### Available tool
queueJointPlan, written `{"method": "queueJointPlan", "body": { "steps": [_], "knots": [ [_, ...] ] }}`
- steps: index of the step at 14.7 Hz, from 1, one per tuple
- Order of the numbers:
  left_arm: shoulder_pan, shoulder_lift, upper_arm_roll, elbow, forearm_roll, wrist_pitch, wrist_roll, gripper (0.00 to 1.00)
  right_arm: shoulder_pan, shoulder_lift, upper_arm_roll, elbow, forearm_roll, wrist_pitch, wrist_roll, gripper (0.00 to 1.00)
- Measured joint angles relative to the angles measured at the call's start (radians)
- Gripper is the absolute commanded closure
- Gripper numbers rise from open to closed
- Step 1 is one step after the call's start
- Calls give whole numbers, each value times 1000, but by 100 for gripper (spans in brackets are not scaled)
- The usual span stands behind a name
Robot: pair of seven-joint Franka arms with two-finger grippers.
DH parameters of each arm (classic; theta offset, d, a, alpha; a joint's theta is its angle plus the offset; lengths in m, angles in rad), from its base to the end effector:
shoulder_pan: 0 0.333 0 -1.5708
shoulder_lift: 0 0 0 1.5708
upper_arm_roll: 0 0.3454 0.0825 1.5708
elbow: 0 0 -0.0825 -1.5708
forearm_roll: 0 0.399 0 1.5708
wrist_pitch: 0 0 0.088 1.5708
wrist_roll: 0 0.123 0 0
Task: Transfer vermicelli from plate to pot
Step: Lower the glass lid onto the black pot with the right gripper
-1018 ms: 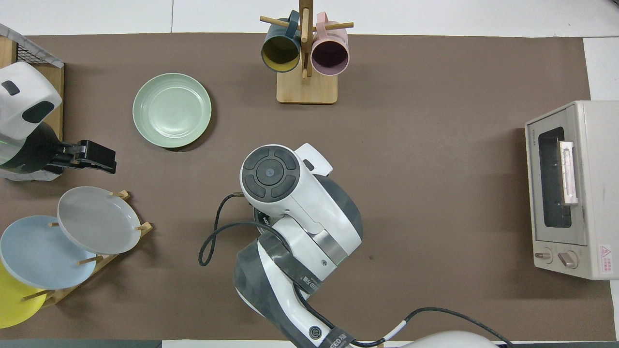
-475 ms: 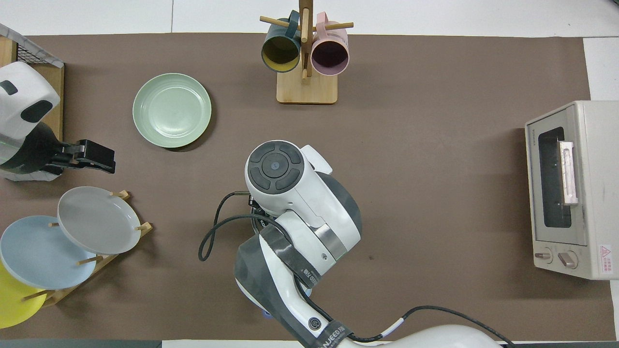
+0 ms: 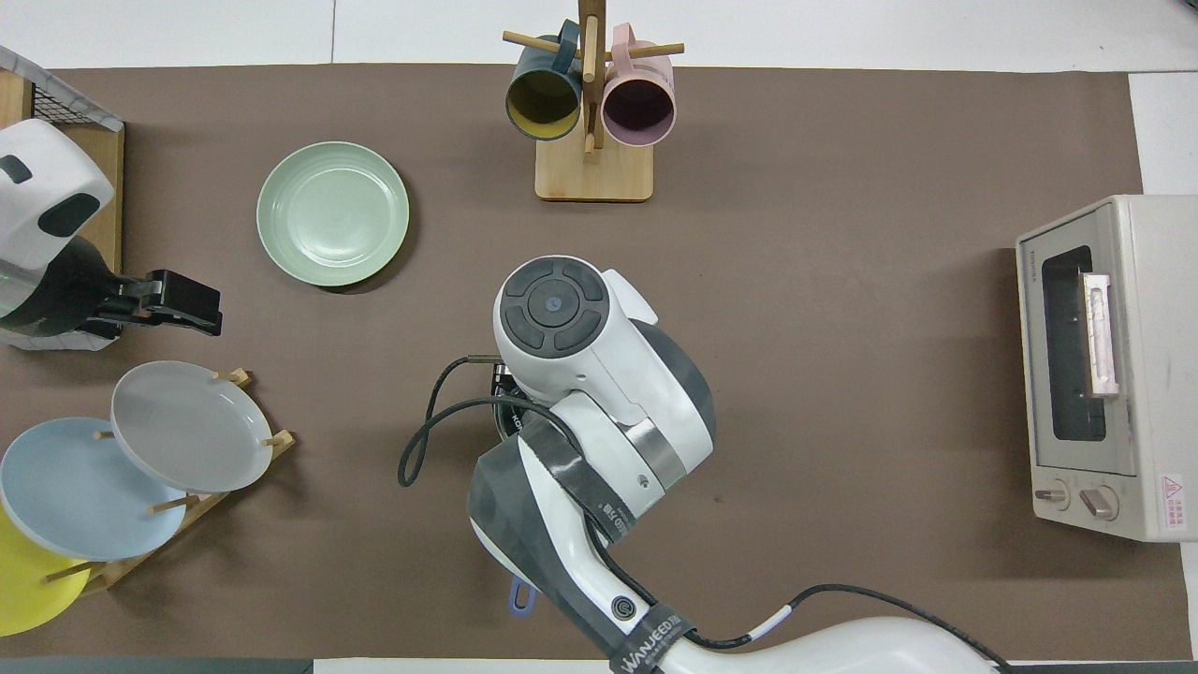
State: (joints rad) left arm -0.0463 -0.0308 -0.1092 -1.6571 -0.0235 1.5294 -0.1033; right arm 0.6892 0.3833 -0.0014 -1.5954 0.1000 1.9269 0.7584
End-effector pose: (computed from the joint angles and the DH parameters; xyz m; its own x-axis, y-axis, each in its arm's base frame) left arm 0.5433 -0.0891 0.6100 0.9938 -0.0520 -0.0985 -0.0513 -0.9986 0.0100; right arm 0.5249 0.4423 0.4129 0.9892 -0.1056 -0.1014 -0.1091 -0.9936 -0.0295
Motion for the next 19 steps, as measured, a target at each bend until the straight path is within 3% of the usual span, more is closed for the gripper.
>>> {"method": "queueJointPlan", "body": {
  "steps": [14,19],
  "knots": [
    [1,-3,3,0,-3,-4,-7,0,8,10,3,-1,-3,39,0,100],
    [1,-7,2,0,-13,-4,-7,0,22,10,4,1,-61,43,0,100]
  ]
}}
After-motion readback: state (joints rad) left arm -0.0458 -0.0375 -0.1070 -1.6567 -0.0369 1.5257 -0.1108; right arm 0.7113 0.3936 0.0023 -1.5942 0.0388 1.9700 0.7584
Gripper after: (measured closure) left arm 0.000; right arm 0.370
